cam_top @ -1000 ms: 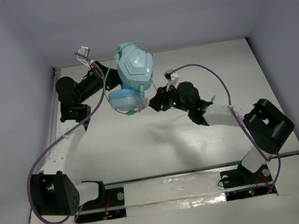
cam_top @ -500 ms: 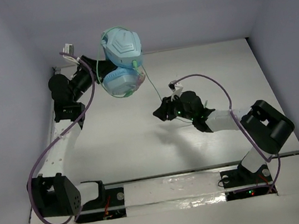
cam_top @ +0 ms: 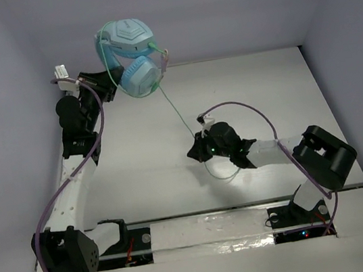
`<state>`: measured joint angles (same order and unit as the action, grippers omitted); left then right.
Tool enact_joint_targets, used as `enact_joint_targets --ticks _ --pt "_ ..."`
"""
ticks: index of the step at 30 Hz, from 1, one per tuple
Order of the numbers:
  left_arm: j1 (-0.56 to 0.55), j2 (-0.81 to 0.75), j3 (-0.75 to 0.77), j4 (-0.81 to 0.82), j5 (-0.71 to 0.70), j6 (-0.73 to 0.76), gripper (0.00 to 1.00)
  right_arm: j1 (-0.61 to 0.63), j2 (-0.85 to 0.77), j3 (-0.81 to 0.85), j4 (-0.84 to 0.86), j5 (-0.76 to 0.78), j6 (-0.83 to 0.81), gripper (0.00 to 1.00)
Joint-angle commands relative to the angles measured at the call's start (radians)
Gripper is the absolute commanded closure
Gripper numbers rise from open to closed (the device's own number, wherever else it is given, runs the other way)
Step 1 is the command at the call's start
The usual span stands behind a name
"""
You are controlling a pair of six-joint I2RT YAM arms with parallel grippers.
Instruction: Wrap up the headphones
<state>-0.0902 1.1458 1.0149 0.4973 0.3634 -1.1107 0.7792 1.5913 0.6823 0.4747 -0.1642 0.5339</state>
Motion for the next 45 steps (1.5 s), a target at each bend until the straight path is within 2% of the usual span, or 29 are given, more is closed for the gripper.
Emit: enact_joint_targets --ticks 1,9,15,22,27,32,35,45 --pt "0.004 -0.054 -0.021 0.004 -0.248 0.021 1.00 0.096 -0.053 0.054 -0.166 0.078 -0.008 0.99" --pt "-0.054 -0.051 -0.050 -0.086 -0.533 0.165 1.00 0.252 -0.155 0.256 -0.600 0.250 -0.055 1.00" --pt "-0.161 0.003 -0.052 -0.137 -0.731 0.345 1.00 0.333 -0.188 0.537 -0.974 0.414 -0.135 1.00" --pt "-0.227 0.086 -0.032 -0.186 -0.874 0.463 1.00 0.365 -0.180 0.790 -1.221 0.465 -0.238 1.00" --pt "-0.237 0.123 -0.012 -0.217 -0.861 0.454 1.00 0.365 -0.125 0.943 -1.315 0.433 -0.296 1.00" --pt "-0.237 0.146 0.036 -0.250 -0.773 0.393 1.00 0.376 -0.087 0.881 -1.269 0.342 -0.290 1.00" --pt "-0.275 0.172 0.069 -0.259 -0.787 0.436 1.00 0.402 -0.071 0.870 -1.240 0.331 -0.290 1.00" --pt "-0.401 0.210 0.007 -0.263 -0.880 0.597 1.00 0.413 0.027 1.209 -1.418 0.540 -0.413 1.00"
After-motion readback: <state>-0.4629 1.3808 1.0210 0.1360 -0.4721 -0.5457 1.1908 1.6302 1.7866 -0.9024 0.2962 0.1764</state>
